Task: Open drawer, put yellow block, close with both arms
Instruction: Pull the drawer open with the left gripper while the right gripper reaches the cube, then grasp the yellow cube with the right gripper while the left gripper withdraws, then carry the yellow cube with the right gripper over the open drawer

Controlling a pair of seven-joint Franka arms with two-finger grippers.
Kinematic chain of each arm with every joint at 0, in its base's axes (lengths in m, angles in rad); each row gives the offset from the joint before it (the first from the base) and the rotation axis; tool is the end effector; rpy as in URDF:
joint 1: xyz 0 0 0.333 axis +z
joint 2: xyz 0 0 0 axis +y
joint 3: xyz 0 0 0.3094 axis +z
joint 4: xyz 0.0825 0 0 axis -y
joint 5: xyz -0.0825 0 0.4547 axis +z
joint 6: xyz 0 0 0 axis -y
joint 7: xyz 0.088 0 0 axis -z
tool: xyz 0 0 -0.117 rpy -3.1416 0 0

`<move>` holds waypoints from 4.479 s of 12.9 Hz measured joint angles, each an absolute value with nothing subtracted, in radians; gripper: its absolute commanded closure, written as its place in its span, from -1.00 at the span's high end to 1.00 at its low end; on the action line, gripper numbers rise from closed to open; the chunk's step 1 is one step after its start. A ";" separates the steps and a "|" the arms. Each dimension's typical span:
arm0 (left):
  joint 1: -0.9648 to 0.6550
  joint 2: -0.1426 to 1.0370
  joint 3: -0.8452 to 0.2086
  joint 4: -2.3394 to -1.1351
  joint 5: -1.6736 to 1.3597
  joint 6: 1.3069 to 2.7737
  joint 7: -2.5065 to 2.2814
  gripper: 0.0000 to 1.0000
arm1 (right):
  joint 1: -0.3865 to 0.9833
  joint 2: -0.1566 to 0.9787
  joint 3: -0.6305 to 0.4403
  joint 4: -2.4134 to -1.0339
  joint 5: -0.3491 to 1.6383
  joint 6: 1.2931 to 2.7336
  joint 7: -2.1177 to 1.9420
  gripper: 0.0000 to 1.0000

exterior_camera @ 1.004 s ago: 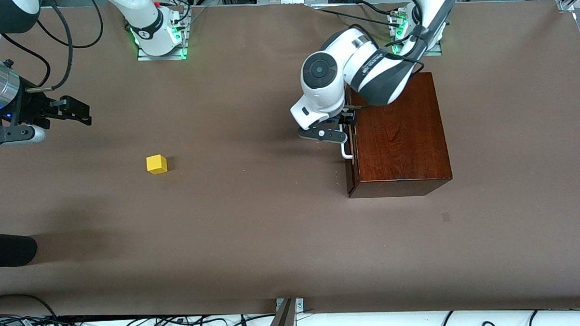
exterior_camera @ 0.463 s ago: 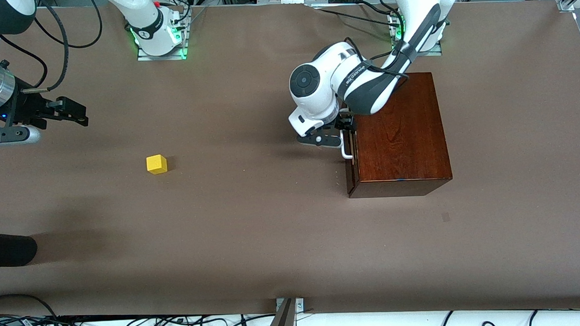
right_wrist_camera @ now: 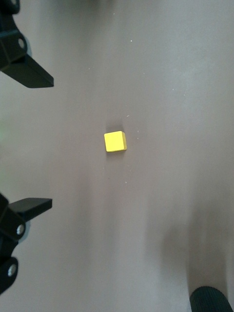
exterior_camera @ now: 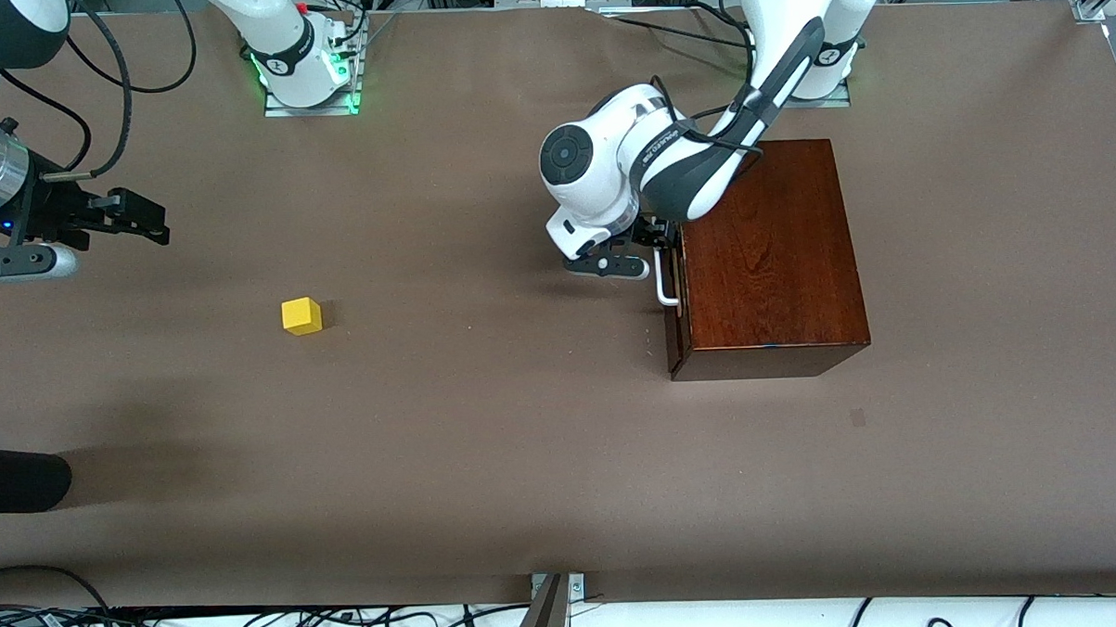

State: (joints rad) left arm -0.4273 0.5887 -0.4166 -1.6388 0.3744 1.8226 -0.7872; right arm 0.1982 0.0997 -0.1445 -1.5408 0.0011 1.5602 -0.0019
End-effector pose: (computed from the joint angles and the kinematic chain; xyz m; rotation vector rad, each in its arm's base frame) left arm 0.4994 -0.4829 0.2184 -2.7984 0.2695 0.2221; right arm 0.6492 0.0387 0.5602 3.1226 0.0870 -0.1233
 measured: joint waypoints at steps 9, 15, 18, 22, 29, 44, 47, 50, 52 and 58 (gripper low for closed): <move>-0.455 0.597 -0.416 -1.638 0.376 1.924 -0.862 1.00 | 0.165 0.118 -0.153 -1.541 0.121 1.635 -0.002 1.00; -0.509 0.638 -0.416 -1.569 0.375 1.985 -0.880 1.00 | 0.164 0.145 -0.144 -1.543 0.095 1.629 -0.007 1.00; -0.531 0.664 -0.416 -1.525 0.375 1.985 -0.881 1.00 | 0.213 0.174 -0.140 -1.543 0.073 1.594 -0.010 1.00; -0.543 0.679 -0.418 -1.495 0.370 2.020 -0.885 1.00 | 0.250 0.194 -0.135 -1.595 0.050 1.616 -0.082 1.00; -0.544 0.611 -0.418 -1.428 0.370 1.871 -0.887 1.00 | 0.251 0.210 -0.135 -1.886 0.048 1.969 -0.099 1.00; -0.031 0.260 -0.407 -1.358 0.242 1.467 -0.465 1.00 | 0.251 0.425 -0.134 -2.049 0.048 2.359 -0.128 1.00; 0.028 0.249 -0.346 -1.334 0.169 1.446 -0.310 1.00 | 0.251 0.429 -0.135 -2.110 0.048 2.424 -0.128 0.78; 0.008 0.206 -0.156 -1.375 0.046 1.495 -0.162 1.00 | 0.251 0.429 -0.135 -2.125 0.048 2.431 -0.128 -0.52; -0.021 0.146 -0.046 -1.466 0.020 1.604 -0.077 1.00 | 0.251 0.429 -0.135 -2.125 0.048 2.431 -0.128 -1.00; -0.056 -0.027 -0.008 -1.674 0.019 1.653 -0.056 1.00 | 0.252 0.387 -0.122 -2.011 0.048 2.276 -0.130 -1.00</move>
